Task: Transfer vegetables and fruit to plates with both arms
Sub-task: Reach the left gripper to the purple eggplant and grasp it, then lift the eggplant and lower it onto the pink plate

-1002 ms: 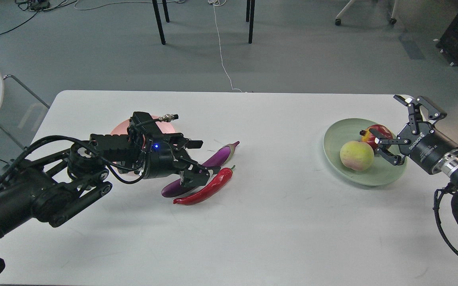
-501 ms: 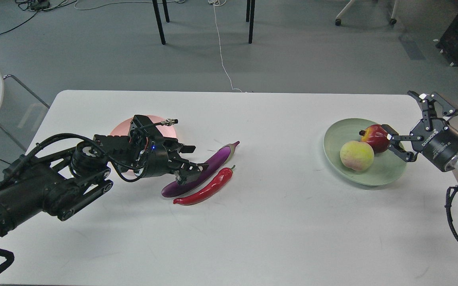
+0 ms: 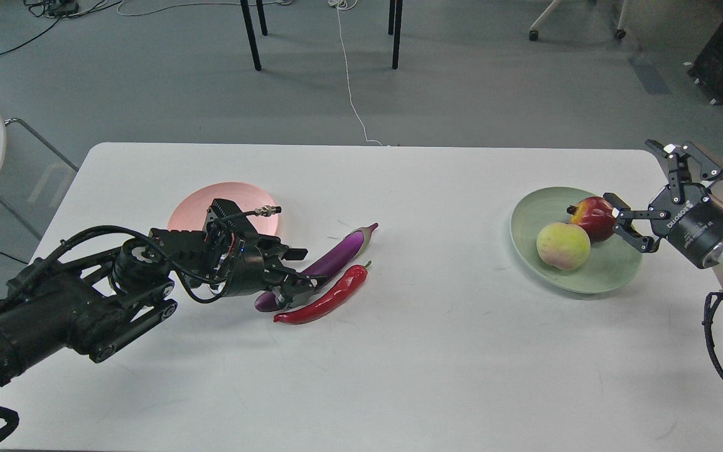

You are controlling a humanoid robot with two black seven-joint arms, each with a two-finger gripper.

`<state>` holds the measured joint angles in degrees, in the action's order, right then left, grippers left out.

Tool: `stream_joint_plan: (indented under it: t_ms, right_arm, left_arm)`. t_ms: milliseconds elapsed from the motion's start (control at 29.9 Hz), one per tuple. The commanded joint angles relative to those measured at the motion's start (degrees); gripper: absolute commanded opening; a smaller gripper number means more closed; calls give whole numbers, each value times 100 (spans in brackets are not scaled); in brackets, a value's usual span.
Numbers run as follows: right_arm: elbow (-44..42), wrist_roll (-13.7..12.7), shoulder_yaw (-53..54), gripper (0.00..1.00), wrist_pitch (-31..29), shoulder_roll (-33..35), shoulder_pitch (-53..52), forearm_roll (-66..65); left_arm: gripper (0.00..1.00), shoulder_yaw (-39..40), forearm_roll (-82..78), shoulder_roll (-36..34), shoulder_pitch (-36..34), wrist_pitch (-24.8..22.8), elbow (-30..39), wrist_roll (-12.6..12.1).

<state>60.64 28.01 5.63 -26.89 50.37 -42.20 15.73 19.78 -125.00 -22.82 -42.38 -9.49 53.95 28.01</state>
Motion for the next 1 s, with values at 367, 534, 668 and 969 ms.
stream_joint_plan:
  t_ms: [367,534,668,969]
  right_arm:
    - [-35,-1,8,97,0,0,-52,0]
    - [-35,-1,26,97,0,8,-43,0]
    - [-35,-1,35,97,0,0,-52,0]
    - [-26,-1,35,97,0,-9,-43,-9]
  left_arm:
    - [10,17,0,-74,37,35,10,-1]
    - [11,114,0,-143,-182,219,124,-1]
    - [11,132,0,-381,-674,211,257,-1]
    - [13,79,362,-1181,-834,61,-173,-1]
